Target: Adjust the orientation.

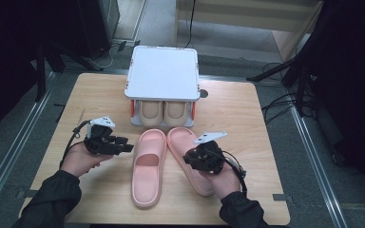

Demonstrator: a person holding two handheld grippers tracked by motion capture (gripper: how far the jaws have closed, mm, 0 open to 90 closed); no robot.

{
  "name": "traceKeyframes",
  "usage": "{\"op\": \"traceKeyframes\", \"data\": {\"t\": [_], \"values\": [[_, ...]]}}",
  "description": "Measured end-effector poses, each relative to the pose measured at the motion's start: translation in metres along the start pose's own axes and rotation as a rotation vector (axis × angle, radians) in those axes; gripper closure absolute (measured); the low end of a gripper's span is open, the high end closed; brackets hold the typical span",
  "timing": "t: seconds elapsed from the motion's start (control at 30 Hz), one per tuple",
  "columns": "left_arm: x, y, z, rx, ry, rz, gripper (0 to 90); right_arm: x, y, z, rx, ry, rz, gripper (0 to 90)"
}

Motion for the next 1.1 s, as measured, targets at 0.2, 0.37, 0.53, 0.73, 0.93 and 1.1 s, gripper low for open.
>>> {"op": "traceKeyframes", "data": {"t": [0.2, 0.37, 0.53, 0.73, 0.93, 1.1], "values": [[0.005, 0.002, -0.005, -0.007, 0.025, 0.008, 69.9, -0.035, 0.024, 0.0, -0.032, 0.009, -0.07, 86.4], [0.006, -0.009, -0.013, 0.027, 0.046, -0.003, 71.3, -0.079, 0.019, -0.003, -0.009, -0.08, -0.126, 85.6], [0.005, -0.018, -0.013, 0.046, 0.04, -0.003, 71.8, -0.095, 0.003, -0.002, 0.024, -0.086, -0.144, 85.6], [0.003, -0.03, -0.017, 0.092, 0.022, 0.003, 71.6, -0.092, -0.011, -0.002, 0.075, -0.07, -0.129, 85.5], [0.0, -0.032, -0.018, 0.096, 0.022, -0.001, 70.8, -0.086, -0.014, -0.002, 0.081, -0.059, -0.117, 84.8], [-0.001, -0.032, -0.019, 0.095, 0.02, -0.005, 70.9, -0.083, -0.015, -0.003, 0.084, -0.059, -0.104, 84.9]]}}
Point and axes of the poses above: each handheld gripper's, and its own axes: y roughly backward along the jaws, z roughly out of its top, x roughly to its left, the point moved 6 cm from there along -y, roughly forward along the jaws, and after that the axes turned 7 degrees about -y, right-handed, at the moved point
